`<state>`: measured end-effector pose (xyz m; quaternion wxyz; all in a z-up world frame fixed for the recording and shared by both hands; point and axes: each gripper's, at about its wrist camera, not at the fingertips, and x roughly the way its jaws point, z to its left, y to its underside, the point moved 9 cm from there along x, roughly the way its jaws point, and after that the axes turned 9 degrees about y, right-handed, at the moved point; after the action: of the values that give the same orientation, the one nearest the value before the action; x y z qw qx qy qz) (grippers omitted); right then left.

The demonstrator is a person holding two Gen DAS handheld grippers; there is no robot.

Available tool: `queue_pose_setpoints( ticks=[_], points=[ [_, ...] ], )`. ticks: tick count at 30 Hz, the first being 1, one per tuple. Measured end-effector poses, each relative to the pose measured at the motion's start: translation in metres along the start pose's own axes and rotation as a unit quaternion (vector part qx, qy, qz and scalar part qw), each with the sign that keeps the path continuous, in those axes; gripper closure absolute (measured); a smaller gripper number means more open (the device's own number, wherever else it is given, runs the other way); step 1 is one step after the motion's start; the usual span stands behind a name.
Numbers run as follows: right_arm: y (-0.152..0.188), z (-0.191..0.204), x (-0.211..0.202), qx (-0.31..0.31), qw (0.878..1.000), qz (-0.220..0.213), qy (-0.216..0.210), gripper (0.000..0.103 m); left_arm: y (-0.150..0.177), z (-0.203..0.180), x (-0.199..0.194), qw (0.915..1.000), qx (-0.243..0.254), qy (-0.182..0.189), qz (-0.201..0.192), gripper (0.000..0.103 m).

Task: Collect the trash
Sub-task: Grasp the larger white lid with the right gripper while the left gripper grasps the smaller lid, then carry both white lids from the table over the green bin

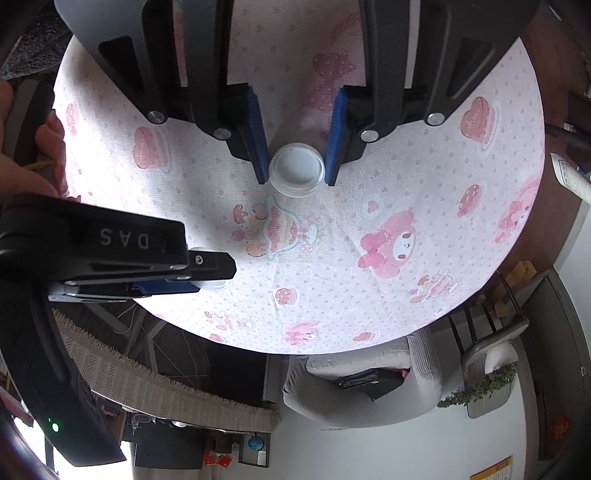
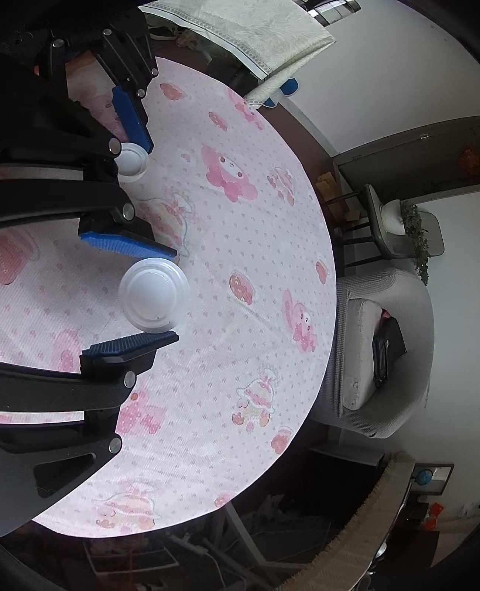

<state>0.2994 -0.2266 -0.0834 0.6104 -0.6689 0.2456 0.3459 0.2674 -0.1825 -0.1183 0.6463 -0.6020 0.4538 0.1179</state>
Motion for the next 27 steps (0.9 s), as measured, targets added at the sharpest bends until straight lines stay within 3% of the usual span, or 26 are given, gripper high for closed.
queue_pose_setpoints(
  ticks=[11,27],
  points=[
    [-0.010,0.032,-0.003,-0.015,1.000,-0.003,-0.015,0.063,0.004,0.030,-0.018,0.9992,-0.036,-0.014,-0.010,0.071],
    [-0.025,0.125,-0.012,-0.051,0.996,-0.010,-0.073,0.063,0.030,0.138,-0.087,0.9884,-0.126,-0.075,-0.040,0.071]
  ],
)
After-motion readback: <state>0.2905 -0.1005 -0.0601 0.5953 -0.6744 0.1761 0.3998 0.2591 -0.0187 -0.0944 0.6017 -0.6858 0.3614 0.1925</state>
